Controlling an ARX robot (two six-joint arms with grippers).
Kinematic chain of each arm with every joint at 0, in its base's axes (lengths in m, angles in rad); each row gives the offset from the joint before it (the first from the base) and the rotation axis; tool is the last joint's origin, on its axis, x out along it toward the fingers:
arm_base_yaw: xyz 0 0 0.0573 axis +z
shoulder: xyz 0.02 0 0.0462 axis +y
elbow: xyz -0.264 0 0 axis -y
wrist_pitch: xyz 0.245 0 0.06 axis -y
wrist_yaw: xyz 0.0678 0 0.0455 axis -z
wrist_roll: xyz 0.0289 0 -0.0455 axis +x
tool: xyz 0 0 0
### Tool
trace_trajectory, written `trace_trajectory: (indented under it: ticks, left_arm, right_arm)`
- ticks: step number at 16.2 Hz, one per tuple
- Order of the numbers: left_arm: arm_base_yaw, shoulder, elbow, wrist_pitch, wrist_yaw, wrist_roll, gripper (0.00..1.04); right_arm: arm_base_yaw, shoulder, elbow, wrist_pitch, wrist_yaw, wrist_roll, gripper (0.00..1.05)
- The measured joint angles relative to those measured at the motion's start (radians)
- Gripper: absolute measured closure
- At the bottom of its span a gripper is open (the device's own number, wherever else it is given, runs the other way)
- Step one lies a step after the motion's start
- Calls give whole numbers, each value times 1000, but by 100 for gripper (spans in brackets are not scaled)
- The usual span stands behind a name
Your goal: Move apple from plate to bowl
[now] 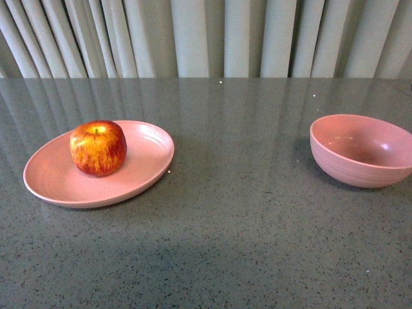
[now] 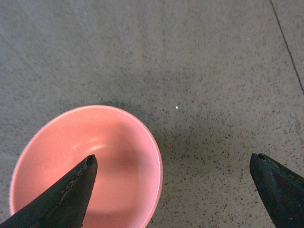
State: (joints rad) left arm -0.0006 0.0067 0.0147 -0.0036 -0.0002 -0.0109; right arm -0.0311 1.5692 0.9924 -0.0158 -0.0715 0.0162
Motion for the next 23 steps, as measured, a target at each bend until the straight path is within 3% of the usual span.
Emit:
trace_trajectory:
  ticks: [9,14,16,17,23]
  left_arm:
    - [0,0,0,0,0,0,7]
    - [0,0,0,0,0,0,7]
    - [0,0,0,0,0,0,7]
    - [0,0,0,0,0,0,7]
    - [0,0,0,0,0,0,7]
  right_arm:
    - [51,245,125,-106,56,98,9]
    - [59,262,125,-104,45,125,68]
    - [64,264,125,-104,40,130,97]
    - [63,259,128,-105,32,137,102]
    - [76,141,151,-158,-13,142,102]
